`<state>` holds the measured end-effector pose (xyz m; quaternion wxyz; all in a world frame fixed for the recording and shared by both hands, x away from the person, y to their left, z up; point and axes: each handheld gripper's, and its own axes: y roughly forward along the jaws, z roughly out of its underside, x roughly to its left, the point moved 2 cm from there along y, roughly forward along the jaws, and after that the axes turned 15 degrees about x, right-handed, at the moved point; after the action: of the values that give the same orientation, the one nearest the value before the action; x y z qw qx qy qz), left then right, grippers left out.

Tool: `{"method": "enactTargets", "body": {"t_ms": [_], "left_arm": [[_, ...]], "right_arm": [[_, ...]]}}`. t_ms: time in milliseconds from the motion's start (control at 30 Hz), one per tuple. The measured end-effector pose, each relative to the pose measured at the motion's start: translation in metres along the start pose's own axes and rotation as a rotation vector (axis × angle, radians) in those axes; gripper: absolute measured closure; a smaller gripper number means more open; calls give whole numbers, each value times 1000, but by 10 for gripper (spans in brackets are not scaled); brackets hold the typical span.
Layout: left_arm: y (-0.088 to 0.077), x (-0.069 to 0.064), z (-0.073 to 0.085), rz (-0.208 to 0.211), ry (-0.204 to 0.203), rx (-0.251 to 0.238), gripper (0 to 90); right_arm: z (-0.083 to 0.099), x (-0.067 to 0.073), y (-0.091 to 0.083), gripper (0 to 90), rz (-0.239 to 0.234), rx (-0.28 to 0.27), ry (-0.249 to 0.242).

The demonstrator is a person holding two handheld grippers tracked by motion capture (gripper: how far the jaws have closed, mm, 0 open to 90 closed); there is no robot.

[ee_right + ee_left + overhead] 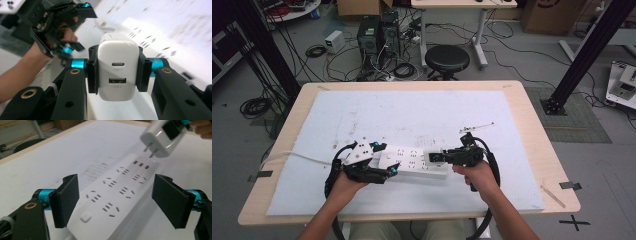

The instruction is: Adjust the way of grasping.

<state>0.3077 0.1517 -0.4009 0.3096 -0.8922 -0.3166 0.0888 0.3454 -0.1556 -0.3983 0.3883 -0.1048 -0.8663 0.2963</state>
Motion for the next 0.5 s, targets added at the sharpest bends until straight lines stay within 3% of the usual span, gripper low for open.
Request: {"method": "enactTargets", "body": {"t_ms": [100, 200, 233, 267, 500], "left_arm": [[-5, 9, 4, -45, -64, -24, 221], [-10, 15, 8, -69, -96, -31, 219], [-10, 15, 8, -69, -96, -31, 219], [-15, 20, 12, -97, -119, -41, 219], [-25, 28, 19, -112, -173, -70, 218]], "right_arm": [[5, -1, -7, 632, 59, -43, -15], [10, -1, -15, 632, 142, -69, -37], [10, -1, -15, 632, 142, -69, -37], [14, -3, -19, 632, 207, -71, -45], [23, -6, -28, 632, 287, -60, -56]]}}
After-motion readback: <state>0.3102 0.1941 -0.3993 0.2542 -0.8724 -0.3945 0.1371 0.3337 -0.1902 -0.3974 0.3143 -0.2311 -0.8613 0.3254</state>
